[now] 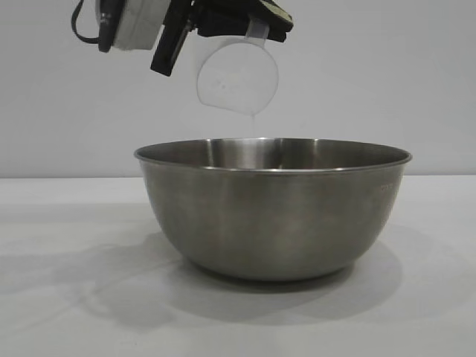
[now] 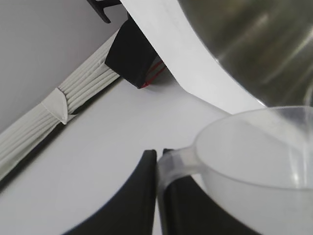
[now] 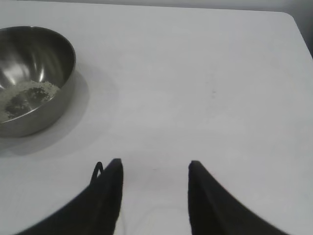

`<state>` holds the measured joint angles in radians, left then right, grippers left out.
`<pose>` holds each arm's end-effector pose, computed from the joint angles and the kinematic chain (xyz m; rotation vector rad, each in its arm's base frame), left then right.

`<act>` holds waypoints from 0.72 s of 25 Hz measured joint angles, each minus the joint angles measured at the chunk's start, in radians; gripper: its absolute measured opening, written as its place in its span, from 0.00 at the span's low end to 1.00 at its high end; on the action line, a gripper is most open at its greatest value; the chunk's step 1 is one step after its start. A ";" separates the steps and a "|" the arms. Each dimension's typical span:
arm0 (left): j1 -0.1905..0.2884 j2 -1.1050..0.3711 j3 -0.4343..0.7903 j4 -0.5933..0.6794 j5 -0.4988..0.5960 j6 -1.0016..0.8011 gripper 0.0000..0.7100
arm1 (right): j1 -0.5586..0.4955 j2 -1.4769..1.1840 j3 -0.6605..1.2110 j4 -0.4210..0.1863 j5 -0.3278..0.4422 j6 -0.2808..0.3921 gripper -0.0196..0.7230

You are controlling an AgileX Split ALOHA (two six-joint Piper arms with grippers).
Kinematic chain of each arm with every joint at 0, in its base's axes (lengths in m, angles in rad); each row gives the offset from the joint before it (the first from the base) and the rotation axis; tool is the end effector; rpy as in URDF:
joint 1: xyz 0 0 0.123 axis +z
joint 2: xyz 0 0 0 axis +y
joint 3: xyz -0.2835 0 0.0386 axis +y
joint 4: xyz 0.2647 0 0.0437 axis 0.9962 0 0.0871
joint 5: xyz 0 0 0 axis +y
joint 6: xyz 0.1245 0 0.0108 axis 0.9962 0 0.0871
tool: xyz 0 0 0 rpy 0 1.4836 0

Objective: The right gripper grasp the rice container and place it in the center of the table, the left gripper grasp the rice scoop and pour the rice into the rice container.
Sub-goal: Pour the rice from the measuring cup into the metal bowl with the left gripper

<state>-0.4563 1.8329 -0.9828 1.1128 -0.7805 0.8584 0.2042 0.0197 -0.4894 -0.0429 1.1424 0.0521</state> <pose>0.3327 -0.2511 0.1835 1.8180 0.3453 0.2978 0.0378 0.0029 0.2569 -0.1605 2.1510 0.0960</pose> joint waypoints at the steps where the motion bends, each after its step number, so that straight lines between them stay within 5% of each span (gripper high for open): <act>1: 0.000 0.007 0.000 -0.046 0.005 -0.092 0.00 | 0.000 0.000 0.000 0.000 0.000 0.000 0.38; 8: 0.000 0.019 0.016 -0.431 0.011 -0.617 0.00 | 0.000 0.000 0.000 0.000 0.000 0.000 0.38; 12: 0.005 0.019 0.130 -0.770 -0.061 -0.682 0.00 | 0.000 0.000 0.000 0.000 0.000 0.000 0.38; 18: 0.130 0.019 0.396 -1.118 -0.296 -0.729 0.00 | 0.000 0.000 0.000 0.000 0.000 0.000 0.38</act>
<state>-0.3263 1.8523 -0.5870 -0.0055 -1.0766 0.1289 0.2042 0.0197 -0.4894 -0.0429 1.1424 0.0521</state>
